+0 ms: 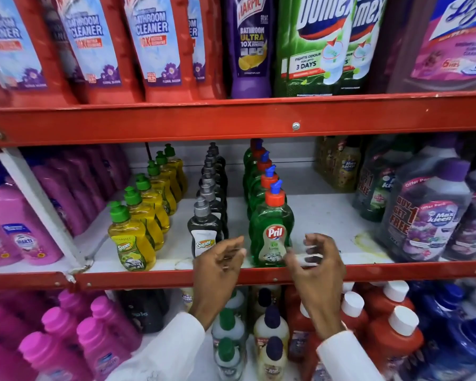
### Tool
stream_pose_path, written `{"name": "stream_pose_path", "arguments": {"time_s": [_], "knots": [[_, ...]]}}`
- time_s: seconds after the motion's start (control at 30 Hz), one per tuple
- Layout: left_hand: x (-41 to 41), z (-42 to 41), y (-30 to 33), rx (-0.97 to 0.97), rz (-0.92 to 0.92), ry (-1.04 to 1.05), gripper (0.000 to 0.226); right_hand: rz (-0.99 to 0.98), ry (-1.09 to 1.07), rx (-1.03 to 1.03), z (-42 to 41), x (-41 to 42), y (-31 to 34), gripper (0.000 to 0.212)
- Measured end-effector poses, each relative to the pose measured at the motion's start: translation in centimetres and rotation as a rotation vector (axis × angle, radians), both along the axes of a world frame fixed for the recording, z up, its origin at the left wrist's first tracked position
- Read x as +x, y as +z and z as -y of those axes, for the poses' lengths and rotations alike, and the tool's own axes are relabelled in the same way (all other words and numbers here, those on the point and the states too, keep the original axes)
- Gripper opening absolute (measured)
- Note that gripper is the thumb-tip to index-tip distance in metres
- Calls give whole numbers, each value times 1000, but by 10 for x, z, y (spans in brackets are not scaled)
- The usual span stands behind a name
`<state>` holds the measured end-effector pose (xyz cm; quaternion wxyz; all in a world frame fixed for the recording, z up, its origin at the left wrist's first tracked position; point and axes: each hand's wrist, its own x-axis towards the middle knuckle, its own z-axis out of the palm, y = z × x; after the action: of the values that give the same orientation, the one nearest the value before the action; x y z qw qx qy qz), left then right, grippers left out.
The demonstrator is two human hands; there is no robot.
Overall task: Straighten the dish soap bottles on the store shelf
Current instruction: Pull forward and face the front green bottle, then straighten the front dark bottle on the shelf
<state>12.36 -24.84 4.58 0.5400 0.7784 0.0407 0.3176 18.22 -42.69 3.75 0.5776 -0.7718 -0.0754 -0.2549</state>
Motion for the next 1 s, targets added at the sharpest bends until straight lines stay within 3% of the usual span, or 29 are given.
{"name": "stream_pose_path", "arguments": {"time_s": [0.07,0.17,0.23,0.33,0.43,1.0], "knots": [[-15,-17,1,45,177,167,16,163,-98,-7,-17,-24,1,30],[-24,-51,3,15,297,330,15,195,113,-126,-56,-47,-2,27],[-19,-75,3,-6,197,313,10,136,251,-202,-82,-46,-2,27],[-6,-99,-6,30,-118,123,38,40,323,-338,-108,-29,3,33],[1,-107,-9,159,-261,-43,43,-46,382,-434,-116,-19,6,32],[-5,-109,-8,130,-162,-115,37,-118,369,-392,-112,-16,1,34]]}}
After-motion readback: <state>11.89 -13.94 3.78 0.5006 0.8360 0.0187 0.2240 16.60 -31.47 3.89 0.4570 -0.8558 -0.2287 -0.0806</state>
